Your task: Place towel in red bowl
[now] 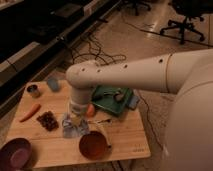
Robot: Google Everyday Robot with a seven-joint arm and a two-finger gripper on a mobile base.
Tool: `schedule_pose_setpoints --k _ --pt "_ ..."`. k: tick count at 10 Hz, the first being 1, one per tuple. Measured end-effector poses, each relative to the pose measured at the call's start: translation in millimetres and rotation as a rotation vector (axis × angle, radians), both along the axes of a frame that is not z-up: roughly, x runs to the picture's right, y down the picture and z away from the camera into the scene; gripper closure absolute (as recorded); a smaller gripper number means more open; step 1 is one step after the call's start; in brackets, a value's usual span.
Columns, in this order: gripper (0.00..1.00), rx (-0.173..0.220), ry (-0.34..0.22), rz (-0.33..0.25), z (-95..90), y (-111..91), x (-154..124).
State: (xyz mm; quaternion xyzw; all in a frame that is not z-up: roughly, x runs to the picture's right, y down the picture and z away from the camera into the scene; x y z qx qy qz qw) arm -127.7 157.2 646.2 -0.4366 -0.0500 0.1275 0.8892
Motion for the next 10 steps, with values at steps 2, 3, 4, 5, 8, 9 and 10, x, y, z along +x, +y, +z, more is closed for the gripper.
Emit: schedule_pose_setpoints --k 2,3,4,5,8,9,10 --pt "1.00 -0.016 0.141 -0.056 9.3 38 27" --pt "1.00 -0.009 0.187 -0.068 11.9 48 38" --pt "1.00 -0.002 0.214 -0.071 14.4 53 45" --pt "1.00 0.001 0.225 -0.074 15.1 56 47" --pt "1.00 -0.003 0.221 -0.072 16.6 56 45" --pt "0.99 -0.019 0.221 -0.066 18.7 60 47" --pt "0.93 -0.036 0.226 -0.054 23.1 66 51"
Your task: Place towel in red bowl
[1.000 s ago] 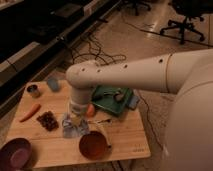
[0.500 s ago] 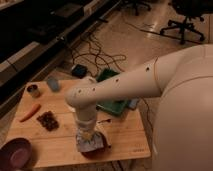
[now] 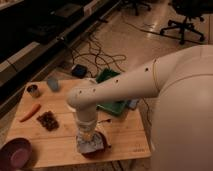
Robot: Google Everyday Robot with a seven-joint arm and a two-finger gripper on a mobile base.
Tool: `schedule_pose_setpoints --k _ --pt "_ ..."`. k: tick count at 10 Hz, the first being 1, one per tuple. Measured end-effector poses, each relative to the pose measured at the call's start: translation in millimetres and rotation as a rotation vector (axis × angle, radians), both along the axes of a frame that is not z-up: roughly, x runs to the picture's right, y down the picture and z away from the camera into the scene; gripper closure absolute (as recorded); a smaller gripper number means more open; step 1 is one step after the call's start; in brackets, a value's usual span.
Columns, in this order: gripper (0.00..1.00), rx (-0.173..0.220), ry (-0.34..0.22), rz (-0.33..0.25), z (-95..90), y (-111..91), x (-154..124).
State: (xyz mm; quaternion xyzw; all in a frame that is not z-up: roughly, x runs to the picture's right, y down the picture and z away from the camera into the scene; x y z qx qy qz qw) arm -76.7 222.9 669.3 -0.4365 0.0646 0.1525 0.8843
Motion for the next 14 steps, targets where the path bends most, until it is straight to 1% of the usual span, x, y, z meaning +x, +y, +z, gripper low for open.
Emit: schedule_pose_setpoints --k 1,2,3,5,6,7,8,12,13,14 --pt "0.84 -0.016 0.006 0.015 6.5 10 7" --pt "0.72 -0.031 0.014 0.032 11.7 22 20" --pt "0.64 -0.036 0.020 0.042 12.3 27 30" --pt "0.44 -0.028 0.011 0.073 10.8 31 39" --pt "0.32 -0.020 0.003 0.086 10.7 30 39" --pt "0.25 -0.012 -0.009 0.092 11.3 29 36" --pt "0.20 -0.007 -0.015 0.095 11.5 29 34" --pt "0.20 0.031 -0.023 0.103 -11.7 25 41" --pt "0.20 0.037 -0.020 0.108 -14.4 23 42" --pt "0.20 0.035 -0.016 0.108 -14.1 24 44"
